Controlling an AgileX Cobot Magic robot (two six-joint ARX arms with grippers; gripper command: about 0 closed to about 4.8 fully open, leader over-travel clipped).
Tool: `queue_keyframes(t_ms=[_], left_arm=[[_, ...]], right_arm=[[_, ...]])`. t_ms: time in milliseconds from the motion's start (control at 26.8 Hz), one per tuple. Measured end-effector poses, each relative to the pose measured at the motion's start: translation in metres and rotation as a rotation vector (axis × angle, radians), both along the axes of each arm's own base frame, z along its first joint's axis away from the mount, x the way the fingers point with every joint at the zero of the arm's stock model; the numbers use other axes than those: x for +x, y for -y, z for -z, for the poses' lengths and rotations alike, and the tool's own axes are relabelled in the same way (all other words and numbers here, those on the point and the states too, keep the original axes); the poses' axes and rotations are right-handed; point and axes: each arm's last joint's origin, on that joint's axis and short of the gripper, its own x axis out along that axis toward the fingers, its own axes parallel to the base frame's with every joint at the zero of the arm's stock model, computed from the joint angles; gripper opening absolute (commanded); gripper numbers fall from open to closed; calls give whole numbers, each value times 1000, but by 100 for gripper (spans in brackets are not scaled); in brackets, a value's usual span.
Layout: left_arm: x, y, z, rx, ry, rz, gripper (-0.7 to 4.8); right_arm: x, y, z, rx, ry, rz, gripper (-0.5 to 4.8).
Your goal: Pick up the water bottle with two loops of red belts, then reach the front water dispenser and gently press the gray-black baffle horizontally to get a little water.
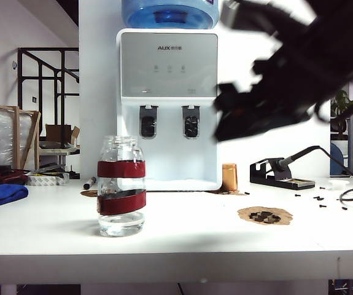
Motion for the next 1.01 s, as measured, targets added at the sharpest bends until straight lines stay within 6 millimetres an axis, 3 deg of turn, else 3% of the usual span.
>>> queue_keyframes(t_ms=[75, 187, 373, 522, 597, 709, 1008], left_arm=[[3, -1, 5, -1, 25, -35, -5], [7, -1, 10, -6, 68, -64, -5], [10, -1, 19, -5, 99, -100, -5], [13, -3, 31, -24, 93, -152, -5], [13, -8, 40, -51, 99, -198, -5], [11, -15, 53, -70, 138, -252, -5], [5, -28, 90, -72, 166, -356, -5]], right_arm=[[0, 13, -9, 2, 7, 46, -2], [1, 41, -18, 14, -24, 97, -5], [2, 96, -32, 179, -96, 158, -5], [-23, 139, -67, 355, 93, 236, -5], [-42, 147, -84, 385, 217, 220, -5], [-56, 145, -91, 400, 253, 157, -5], [-86, 151, -52, 456, 251, 243, -5]])
